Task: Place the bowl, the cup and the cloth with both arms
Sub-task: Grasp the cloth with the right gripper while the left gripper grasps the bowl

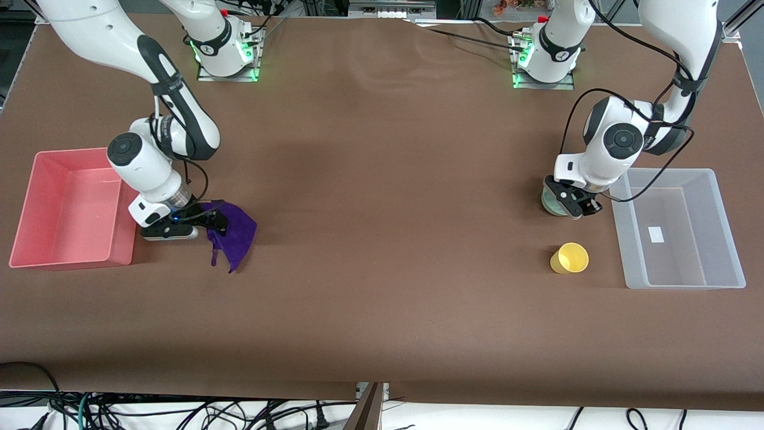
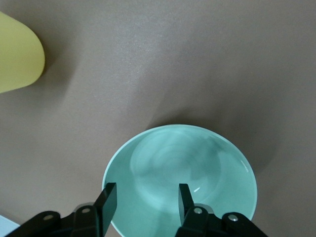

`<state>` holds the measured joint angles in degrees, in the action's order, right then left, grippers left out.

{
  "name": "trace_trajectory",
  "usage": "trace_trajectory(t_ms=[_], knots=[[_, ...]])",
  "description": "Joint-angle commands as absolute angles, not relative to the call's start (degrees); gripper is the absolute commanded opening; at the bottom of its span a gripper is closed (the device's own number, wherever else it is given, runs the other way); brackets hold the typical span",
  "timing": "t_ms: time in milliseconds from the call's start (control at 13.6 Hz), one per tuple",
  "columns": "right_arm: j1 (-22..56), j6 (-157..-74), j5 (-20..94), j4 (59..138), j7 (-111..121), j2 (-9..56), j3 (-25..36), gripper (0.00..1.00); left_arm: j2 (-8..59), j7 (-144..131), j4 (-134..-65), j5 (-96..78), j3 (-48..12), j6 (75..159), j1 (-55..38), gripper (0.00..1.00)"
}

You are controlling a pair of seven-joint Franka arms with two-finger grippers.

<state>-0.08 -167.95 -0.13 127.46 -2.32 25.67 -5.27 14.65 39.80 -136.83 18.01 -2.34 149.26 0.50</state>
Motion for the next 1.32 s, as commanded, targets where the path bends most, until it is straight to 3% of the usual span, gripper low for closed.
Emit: trace_trajectory(t_ms=[0,73,147,220,441,661,734,881,1249], knots=[[0.5,-170.2,0.8,127.9,-3.6,26.1,-5.5,0.71,12.0,40.7,-136.6,19.5,-2.7,147.2,0.7,0.6],[0.8,-169.9,0.8,127.9,-5.0,26.0,-5.9,0.3,11.6,40.8,-136.4,19.9,-2.7,146.2,0.3,0.6],[0.9,-169.6,0.8,127.7,-5.7,25.8,-6.8,0.05,12.3,40.8,-135.9,20.0,-2.6,146.5,0.3,0.6],[0.9,-169.3,0.8,127.4,-5.9,25.7,-7.1,0.0,13.4,40.8,-134.7,20.1,-2.5,146.7,0.4,0.6],[0.9,-167.5,0.4,126.5,-5.0,24.6,-7.1,0.0,15.6,40.8,-132.9,21.8,-2.5,146.9,0.8,0.6],[0.8,-153.0,0.3,120.4,-4.8,21.5,-7.1,0.0,18.2,40.7,-132.3,24.1,-2.5,149.5,2.6,0.58],[0.8,-144.6,0.3,116.3,-4.3,20.5,-6.9,0.0,19.0,40.7,-132.3,24.1,-2.5,150.3,3.1,0.47],[0.3,-127.0,0.3,106.5,0.3,19.0,-5.2,0.0,19.4,40.7,-132.3,24.1,-2.5,150.7,3.1,0.0],[0.1,-94.8,0.1,85.5,17.4,18.5,4.5,0.0,16.5,40.6,-131.2,23.7,-2.7,149.9,3.1,0.0]])
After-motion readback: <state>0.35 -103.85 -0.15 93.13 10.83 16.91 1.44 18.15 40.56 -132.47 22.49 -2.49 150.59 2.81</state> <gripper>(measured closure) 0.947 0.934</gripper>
